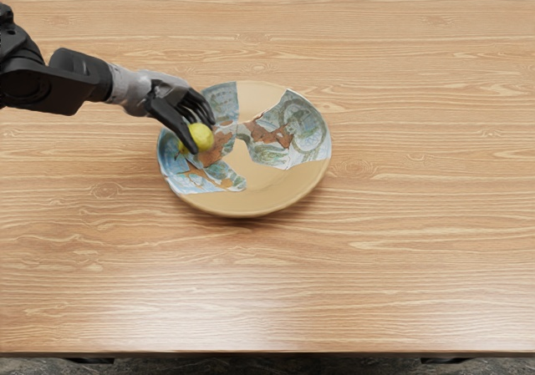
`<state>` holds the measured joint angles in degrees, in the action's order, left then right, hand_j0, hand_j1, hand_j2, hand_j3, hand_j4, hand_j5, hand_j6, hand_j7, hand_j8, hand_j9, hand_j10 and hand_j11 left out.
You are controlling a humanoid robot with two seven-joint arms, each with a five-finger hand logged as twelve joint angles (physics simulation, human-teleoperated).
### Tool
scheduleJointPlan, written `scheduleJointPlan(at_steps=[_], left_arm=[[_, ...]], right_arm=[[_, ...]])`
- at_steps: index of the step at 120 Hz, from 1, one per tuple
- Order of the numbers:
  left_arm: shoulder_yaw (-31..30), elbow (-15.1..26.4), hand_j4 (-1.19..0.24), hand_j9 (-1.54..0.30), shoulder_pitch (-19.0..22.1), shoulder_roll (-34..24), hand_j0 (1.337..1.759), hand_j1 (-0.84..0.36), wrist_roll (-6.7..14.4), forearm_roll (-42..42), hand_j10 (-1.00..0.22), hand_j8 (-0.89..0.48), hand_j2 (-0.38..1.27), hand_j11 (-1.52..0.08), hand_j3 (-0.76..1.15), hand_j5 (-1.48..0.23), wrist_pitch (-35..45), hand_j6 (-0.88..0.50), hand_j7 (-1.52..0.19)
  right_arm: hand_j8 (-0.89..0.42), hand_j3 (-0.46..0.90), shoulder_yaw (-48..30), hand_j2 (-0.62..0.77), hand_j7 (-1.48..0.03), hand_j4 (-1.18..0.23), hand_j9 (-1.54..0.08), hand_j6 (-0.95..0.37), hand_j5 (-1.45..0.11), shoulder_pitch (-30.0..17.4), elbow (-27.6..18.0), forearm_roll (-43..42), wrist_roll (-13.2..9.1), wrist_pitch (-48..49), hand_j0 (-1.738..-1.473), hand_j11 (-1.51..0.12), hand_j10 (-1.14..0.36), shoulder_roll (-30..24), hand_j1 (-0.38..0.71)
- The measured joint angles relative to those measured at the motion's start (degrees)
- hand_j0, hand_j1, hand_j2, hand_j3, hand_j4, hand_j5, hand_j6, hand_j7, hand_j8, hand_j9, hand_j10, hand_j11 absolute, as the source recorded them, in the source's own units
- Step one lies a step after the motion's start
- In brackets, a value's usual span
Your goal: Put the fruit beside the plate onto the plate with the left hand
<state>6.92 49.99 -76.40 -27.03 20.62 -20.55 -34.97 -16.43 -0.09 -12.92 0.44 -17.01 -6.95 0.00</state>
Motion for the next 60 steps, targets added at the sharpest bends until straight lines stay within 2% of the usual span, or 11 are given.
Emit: scheduleJointPlan(at_steps=[8,16,27,36,51,60], left_arm=[[0.0,0.1,-0.68,-0.89,0.9,0.5,1.658,-0.42,0.5,0.1,-0.69,-0.44,0.57,-0.89,0.00,-0.91,-0.1,-0.47,-0.90],[-0.1,0.1,-0.67,-0.87,1.1,1.5,1.658,-0.42,0.8,0.0,-0.68,-0.43,0.57,-0.86,0.00,-0.89,-0.2,-0.47,-0.88],[1.7,0.0,-0.45,-0.58,2.3,1.8,1.658,-0.16,0.9,0.5,-0.46,-0.30,0.37,-0.58,0.00,-0.60,-0.1,-0.32,-0.59],[4.1,0.0,-0.32,-0.41,2.9,1.3,1.658,-0.02,0.8,2.4,-0.33,-0.21,0.26,-0.41,0.00,-0.42,-0.1,-0.23,-0.42],[9.7,0.0,-0.18,-0.24,3.1,-4.3,1.658,0.14,0.8,9.1,-0.19,-0.13,0.14,-0.24,0.00,-0.25,0.0,-0.14,-0.24],[11.6,0.0,-0.14,-0.18,6.9,-8.0,1.658,0.19,0.8,15.1,-0.14,-0.10,0.10,-0.18,0.00,-0.18,0.0,-0.10,-0.18]], right_arm=[[0.00,0.00,0.0,0.00,0.00,0.00,0.00,0.00,0.00,0.0,0.0,0.0,0.0,0.0,-1.658,0.00,0.00,0.0,-0.35],[0.00,0.00,0.0,0.00,0.00,0.00,0.00,0.00,0.00,0.0,0.0,0.0,0.0,0.0,-1.658,0.00,0.00,0.0,-0.35],[0.00,0.00,0.0,0.00,0.00,0.00,0.00,0.00,0.00,0.0,0.0,0.0,0.0,0.0,-1.658,0.00,0.00,0.0,-0.35],[0.00,0.00,0.0,0.00,0.00,0.00,0.00,0.00,0.00,0.0,0.0,0.0,0.0,0.0,-1.658,0.00,0.00,0.0,-0.35],[0.00,0.00,0.0,0.00,0.00,0.00,0.00,0.00,0.00,0.0,0.0,0.0,0.0,0.0,-1.658,0.00,0.00,0.0,-0.35],[0.00,0.00,0.0,0.00,0.00,0.00,0.00,0.00,0.00,0.0,0.0,0.0,0.0,0.0,-1.658,0.00,0.00,0.0,-0.35]])
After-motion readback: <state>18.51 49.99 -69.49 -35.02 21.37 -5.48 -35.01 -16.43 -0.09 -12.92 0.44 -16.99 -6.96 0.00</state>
